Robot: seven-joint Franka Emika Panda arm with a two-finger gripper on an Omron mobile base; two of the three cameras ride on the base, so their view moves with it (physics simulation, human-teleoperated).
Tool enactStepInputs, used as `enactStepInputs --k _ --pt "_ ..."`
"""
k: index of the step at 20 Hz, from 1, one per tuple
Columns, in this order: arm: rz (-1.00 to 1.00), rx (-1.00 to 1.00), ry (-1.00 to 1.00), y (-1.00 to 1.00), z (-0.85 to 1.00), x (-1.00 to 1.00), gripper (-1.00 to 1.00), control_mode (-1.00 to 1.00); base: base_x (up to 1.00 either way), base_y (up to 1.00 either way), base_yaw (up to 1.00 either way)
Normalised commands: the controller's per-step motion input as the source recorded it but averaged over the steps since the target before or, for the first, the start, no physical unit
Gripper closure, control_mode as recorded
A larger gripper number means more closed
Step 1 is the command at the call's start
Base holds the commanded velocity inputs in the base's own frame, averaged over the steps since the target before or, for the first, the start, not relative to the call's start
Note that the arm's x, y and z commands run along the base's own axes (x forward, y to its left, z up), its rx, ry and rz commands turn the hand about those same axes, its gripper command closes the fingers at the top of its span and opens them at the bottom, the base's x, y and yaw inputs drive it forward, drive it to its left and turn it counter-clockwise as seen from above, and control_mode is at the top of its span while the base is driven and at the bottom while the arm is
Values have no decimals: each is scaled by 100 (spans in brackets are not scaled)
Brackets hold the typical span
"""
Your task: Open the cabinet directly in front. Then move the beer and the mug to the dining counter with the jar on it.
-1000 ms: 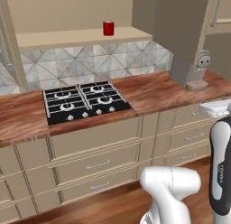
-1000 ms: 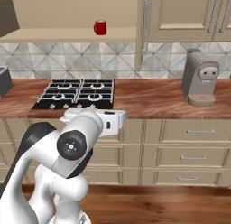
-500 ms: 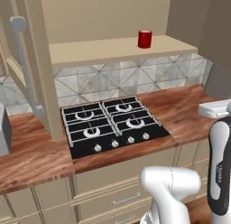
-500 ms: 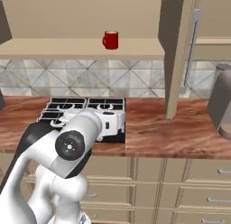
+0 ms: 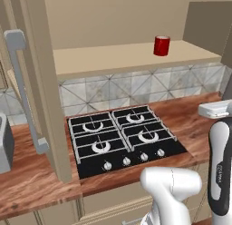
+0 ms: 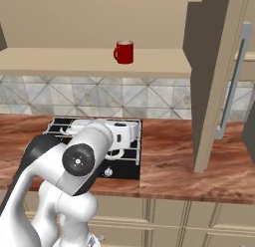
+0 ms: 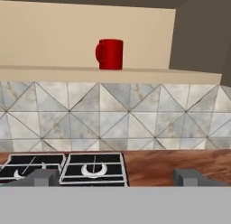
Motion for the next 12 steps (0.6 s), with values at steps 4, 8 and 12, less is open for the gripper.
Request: enactStepInputs --k 4,8,12 --pt "0 0 0 0 0 0 -100 100 66 3 0" --pt "0 0 0 0 0 0 -100 100 97 22 -2" --pt "0 0 0 0 0 0 -100 100 71 30 -9"
